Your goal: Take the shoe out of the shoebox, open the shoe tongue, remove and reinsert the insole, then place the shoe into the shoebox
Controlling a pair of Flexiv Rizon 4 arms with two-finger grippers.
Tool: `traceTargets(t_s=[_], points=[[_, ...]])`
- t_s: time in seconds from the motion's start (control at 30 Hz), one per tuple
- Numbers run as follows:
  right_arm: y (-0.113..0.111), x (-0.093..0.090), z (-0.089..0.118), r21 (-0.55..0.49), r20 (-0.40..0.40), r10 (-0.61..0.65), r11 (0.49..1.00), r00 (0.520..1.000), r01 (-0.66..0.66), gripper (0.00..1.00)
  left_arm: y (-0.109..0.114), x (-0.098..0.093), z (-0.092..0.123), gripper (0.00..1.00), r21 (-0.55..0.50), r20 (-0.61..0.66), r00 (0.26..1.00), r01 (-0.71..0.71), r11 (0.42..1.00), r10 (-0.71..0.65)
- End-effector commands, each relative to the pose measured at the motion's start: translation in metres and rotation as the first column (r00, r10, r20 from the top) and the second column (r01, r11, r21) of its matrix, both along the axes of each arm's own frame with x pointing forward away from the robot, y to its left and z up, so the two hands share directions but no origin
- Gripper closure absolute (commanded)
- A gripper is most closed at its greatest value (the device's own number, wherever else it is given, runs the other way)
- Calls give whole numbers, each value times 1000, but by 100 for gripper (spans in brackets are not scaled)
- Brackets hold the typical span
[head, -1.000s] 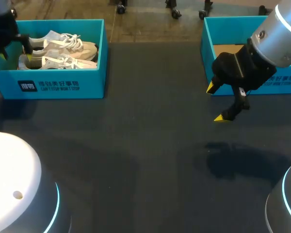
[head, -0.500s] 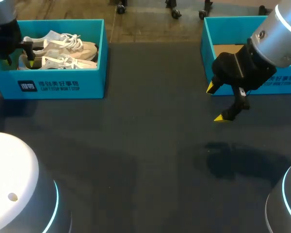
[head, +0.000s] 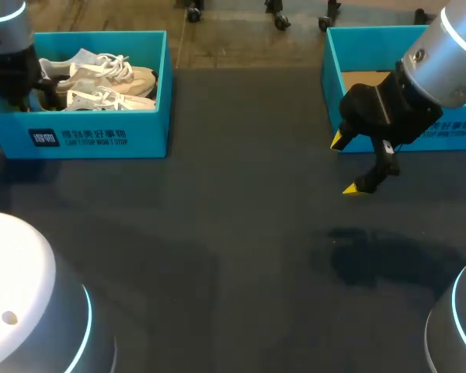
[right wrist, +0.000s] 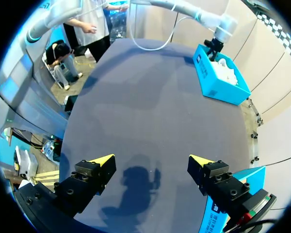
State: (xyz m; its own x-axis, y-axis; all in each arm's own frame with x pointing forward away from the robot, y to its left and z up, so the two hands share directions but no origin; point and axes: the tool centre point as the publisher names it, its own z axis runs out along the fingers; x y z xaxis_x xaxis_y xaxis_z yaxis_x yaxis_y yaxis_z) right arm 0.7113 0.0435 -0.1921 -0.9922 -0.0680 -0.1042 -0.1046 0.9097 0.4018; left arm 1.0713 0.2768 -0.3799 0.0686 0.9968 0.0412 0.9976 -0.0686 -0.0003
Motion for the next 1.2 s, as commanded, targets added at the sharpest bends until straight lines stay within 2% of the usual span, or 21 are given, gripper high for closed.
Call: traceTargets(t_s=[0.03, 0.17, 0.3, 0.33, 0.47, 0.83, 0.93, 1.07, 1.1, 1.13, 1.2], points=[[1, 1, -1, -2, 0, -1, 1000, 1000, 1, 0, -1, -4, -8, 26, 3, 9, 1000, -1, 1000, 1], [1, 1, -1, -2, 0, -1, 1000, 1000, 1, 0, 2, -3, -12, 51, 5, -3, 1000, -14, 1000, 14], [1, 1, -1, -2, 0, -1, 1000, 1000, 1, 0, 5, -2, -12, 59, 12, -11, 1000, -14, 1000, 14], [1, 1, -1, -2, 0, -1, 1000, 1000, 1, 0, 6, -2, -11, 65, 12, -13, 1000, -12, 1000, 12], [1, 1, -1, -2, 0, -1, 1000, 1000, 1, 0, 10, -3, -6, 99, 21, -26, 1000, -2, 1000, 2], [1, 1, -1, -2, 0, -1, 1000, 1000, 1, 0, 18, -6, 26, 100, 58, -89, 993, 87, 995, -81], [1, 1, -1, -2, 0, -1, 1000, 1000, 1, 0, 20, -5, 40, 100, 62, -102, 990, 103, 993, -96], [1, 1, -1, -2, 0, -1, 1000, 1000, 1, 0, 23, -2, 68, 100, 29, -94, 992, 87, 996, -84], [1, 1, -1, -2, 0, -1, 1000, 1000, 1, 0, 23, -2, 68, 100, 29, -94, 992, 87, 996, -84], [1, 1, -1, -2, 0, -1, 1000, 1000, 1, 0, 25, -2, 82, 100, 26, -97, 991, 90, 996, -87], [1, 1, -1, -2, 0, -1, 1000, 1000, 1, 0, 28, -2, 95, 100, 32, -101, 991, 92, 995, -89]])
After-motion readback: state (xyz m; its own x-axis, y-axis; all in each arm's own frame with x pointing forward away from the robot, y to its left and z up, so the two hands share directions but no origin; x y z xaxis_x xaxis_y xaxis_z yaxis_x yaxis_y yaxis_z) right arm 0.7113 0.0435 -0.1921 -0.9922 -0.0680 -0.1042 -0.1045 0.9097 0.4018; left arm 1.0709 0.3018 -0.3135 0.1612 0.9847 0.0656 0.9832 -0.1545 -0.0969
